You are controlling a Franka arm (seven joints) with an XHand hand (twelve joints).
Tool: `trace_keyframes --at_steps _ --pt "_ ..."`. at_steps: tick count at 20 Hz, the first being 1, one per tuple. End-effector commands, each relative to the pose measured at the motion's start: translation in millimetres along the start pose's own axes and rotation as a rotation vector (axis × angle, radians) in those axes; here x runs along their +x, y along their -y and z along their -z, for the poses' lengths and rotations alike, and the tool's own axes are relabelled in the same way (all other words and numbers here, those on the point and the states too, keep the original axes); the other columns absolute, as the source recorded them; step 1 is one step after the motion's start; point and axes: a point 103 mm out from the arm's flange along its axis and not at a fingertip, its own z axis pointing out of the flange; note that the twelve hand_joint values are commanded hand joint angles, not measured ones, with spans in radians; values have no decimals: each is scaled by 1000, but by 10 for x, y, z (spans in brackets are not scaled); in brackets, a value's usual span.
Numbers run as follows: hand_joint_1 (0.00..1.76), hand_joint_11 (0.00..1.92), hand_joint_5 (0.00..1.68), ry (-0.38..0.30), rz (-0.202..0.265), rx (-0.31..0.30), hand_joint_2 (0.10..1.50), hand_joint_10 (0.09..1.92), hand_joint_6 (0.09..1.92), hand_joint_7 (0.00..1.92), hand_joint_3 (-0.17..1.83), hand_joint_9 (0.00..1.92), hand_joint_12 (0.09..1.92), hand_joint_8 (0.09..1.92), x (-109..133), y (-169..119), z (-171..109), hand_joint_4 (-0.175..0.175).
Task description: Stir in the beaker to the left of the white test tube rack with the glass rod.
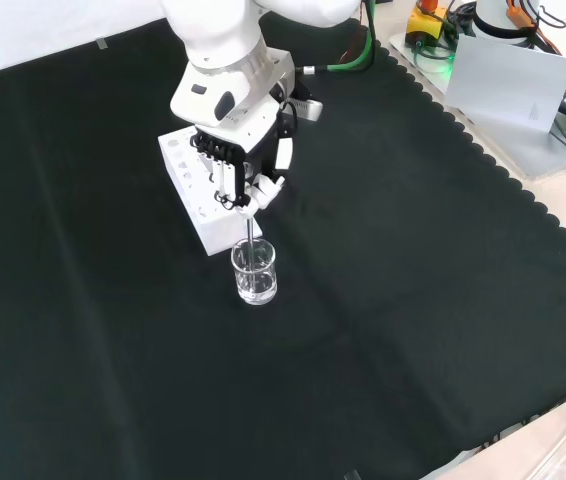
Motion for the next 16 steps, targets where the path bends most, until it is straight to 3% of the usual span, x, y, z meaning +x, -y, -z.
trace_keyframes --at_steps 1,8,9,10,12,13,16 --pt "1304 1625 1132 6 -28 9 813 889 562 1130 497 1591 710 1162 -331 72 63 -175" --pt "1304 1625 1130 28 -50 9 814 889 563 1130 496 1591 710 1160 -433 292 90 -175" --pt "1304 1625 1130 11 -44 29 814 889 564 1130 496 1591 710 1160 -406 306 87 -175" --pt "1304 1625 1130 -11 -3 34 814 889 564 1130 496 1591 710 1160 -364 311 107 -175" --pt "1303 1625 1130 -42 -31 -30 814 889 563 1129 496 1591 710 1161 -342 372 97 -175" --pt "1303 1626 1131 11 -37 -7 814 889 563 1129 496 1591 710 1162 -347 391 87 -175" --pt "1303 1626 1131 79 -28 25 814 889 563 1129 496 1592 710 1162 -371 409 72 -175"
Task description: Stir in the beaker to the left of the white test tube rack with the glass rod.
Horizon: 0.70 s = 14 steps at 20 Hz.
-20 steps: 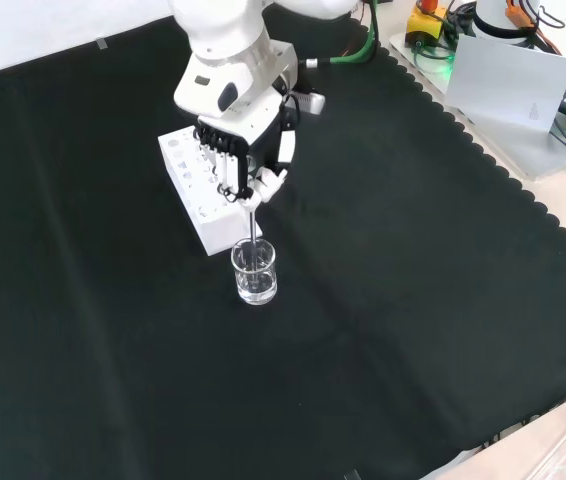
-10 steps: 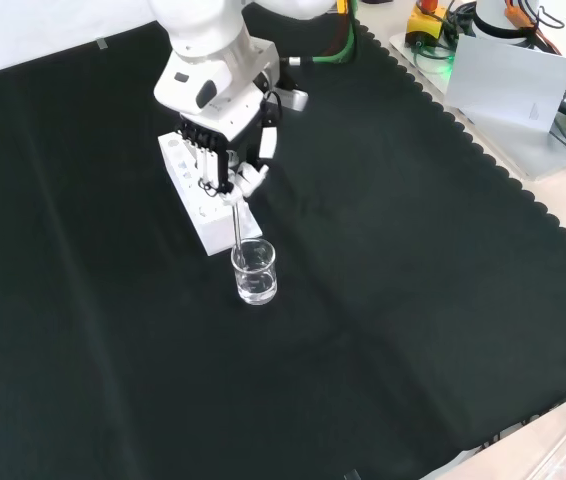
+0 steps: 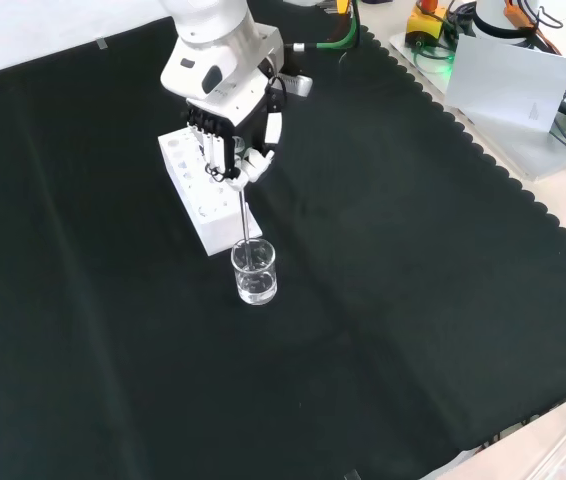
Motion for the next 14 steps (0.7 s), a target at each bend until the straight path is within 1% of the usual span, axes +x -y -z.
trace_keyframes --at_steps 1,2,3,4,6,7,8,10,11,14 --pt "1303 1626 1131 102 -45 46 814 889 562 1129 497 1592 710 1162 118 120 -74 -175" --pt "1303 1626 1132 105 -50 51 813 889 562 1129 497 1592 709 1163 290 98 -133 -175" --pt "1303 1626 1132 81 -4 29 813 889 562 1129 497 1592 709 1163 396 68 -157 -175" --pt "1303 1626 1132 75 10 23 813 888 561 1129 498 1593 709 1163 428 57 -165 -175" --pt "1303 1626 1133 62 15 24 813 888 560 1129 499 1593 709 1164 387 22 -178 -175" --pt "1303 1626 1133 57 58 17 812 888 560 1129 499 1593 709 1164 565 -158 -253 -175" --pt "1303 1626 1133 54 66 18 812 888 559 1129 499 1593 709 1164 606 -217 -276 -175" --pt "1304 1626 1134 40 79 14 812 888 559 1129 500 1594 709 1164 589 -221 -253 -175" --pt "1304 1626 1134 37 76 24 811 888 559 1129 500 1594 709 1164 567 -221 -230 -175" --pt "1304 1626 1135 29 67 20 811 887 558 1129 501 1594 709 1163 507 -246 -148 -175"
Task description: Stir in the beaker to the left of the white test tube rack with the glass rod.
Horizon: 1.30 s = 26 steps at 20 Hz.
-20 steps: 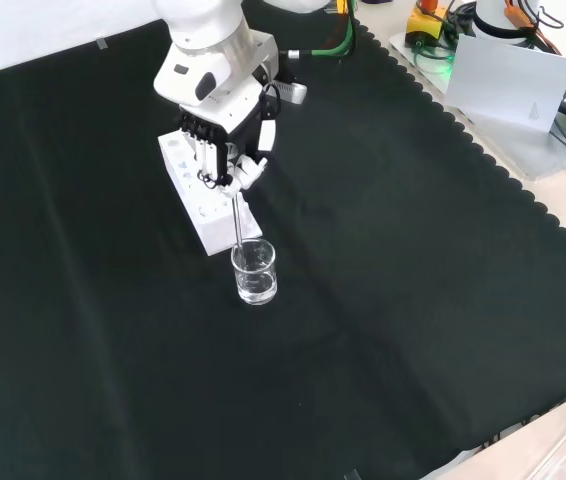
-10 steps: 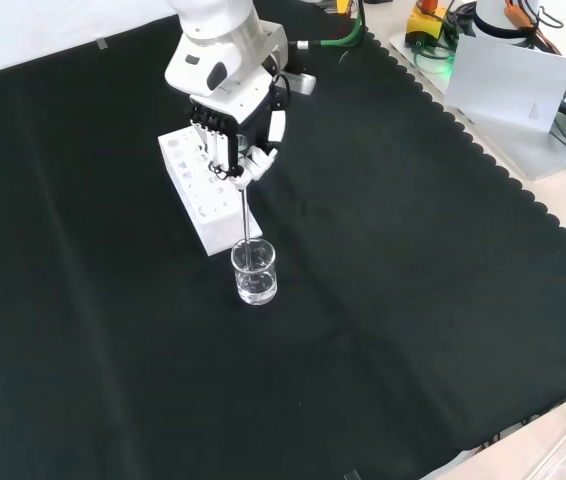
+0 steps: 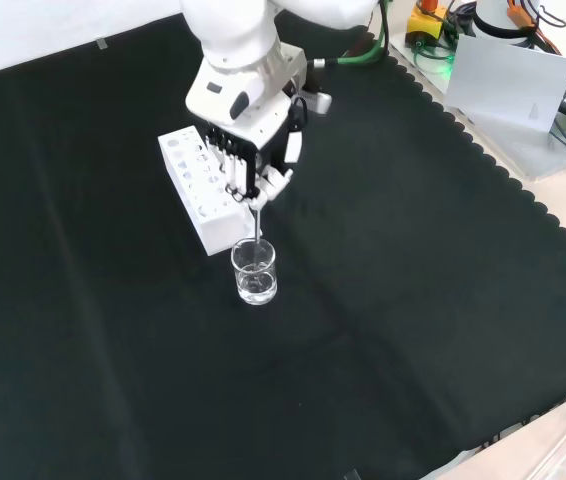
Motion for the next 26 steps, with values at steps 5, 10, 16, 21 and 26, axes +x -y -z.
trace_keyframes --at_steps 5,10,16,21,26 --pt "1304 1626 1135 -30 36 -20 810 887 557 1129 502 1594 709 1163 62 -167 166 -175" --pt "1304 1626 1135 -35 15 -39 810 887 556 1129 502 1594 709 1163 -88 -85 281 -175" --pt "1304 1627 1135 -80 -23 -47 811 887 557 1130 501 1595 710 1163 -247 51 341 -175" --pt "1304 1627 1136 14 85 -41 810 887 557 1130 501 1595 710 1163 -409 217 325 -175" --pt "1304 1627 1136 23 -68 -39 809 887 557 1130 503 1595 710 1162 23 175 330 -175"
